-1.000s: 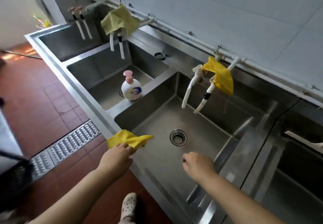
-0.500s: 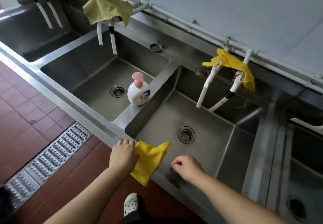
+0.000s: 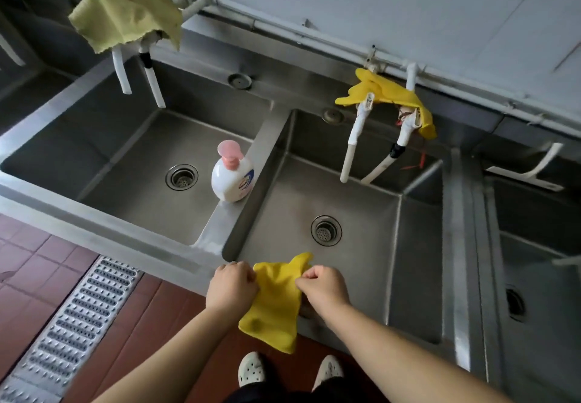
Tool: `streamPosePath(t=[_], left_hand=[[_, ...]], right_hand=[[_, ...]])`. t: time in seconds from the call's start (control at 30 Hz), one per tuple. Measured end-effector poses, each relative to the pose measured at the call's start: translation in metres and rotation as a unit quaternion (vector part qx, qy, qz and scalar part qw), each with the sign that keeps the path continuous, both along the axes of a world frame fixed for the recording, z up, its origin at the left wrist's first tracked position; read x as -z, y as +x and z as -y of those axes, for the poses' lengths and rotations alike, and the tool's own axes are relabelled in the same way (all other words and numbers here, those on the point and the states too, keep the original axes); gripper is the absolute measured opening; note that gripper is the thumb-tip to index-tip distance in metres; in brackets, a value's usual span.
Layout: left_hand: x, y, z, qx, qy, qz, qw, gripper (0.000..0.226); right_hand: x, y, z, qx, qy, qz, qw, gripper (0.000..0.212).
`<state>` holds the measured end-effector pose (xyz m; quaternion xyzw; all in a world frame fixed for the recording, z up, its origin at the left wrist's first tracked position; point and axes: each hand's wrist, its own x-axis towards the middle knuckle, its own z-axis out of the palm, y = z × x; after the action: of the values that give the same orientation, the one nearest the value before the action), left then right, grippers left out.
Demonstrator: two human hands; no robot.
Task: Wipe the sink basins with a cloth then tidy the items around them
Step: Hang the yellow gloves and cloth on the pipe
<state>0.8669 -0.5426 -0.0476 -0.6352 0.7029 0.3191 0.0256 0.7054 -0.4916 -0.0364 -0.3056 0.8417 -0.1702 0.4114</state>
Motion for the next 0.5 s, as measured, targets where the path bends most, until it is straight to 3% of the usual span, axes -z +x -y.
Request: streamPosePath(t=[0.07,0.13,0.3,0.4,0.5], left_hand=[[-0.011,-0.006,0.007,-0.028,-0.011,-0.045,0.999,0.013],[-0.025,-0.016,0.015,-0.049,-0.036,-0.089,0.994,0.034],[-0.07,-0.068,0.026,0.015,-0.025,-0.261,0.965,0.054],[-0.097,-0.098,0.038,0.009,-0.028,-0.273,0.961,0.059],[-0.119,-0.122,0.052,0.004,-0.076,-0.268,0.96,0.049]], right_hand=[[-0.011,-0.006,0.007,0.028,-0.05,0.008,0.998,0.017],[-0.025,-0.016,0.017,0.053,-0.1,0.008,0.994,0.013],[-0.069,-0.043,0.047,0.096,-0.215,0.031,0.971,0.009],[-0.097,-0.06,0.061,0.061,-0.252,0.036,0.965,0.008],[-0.122,-0.08,0.075,-0.002,-0.269,0.026,0.963,0.007]])
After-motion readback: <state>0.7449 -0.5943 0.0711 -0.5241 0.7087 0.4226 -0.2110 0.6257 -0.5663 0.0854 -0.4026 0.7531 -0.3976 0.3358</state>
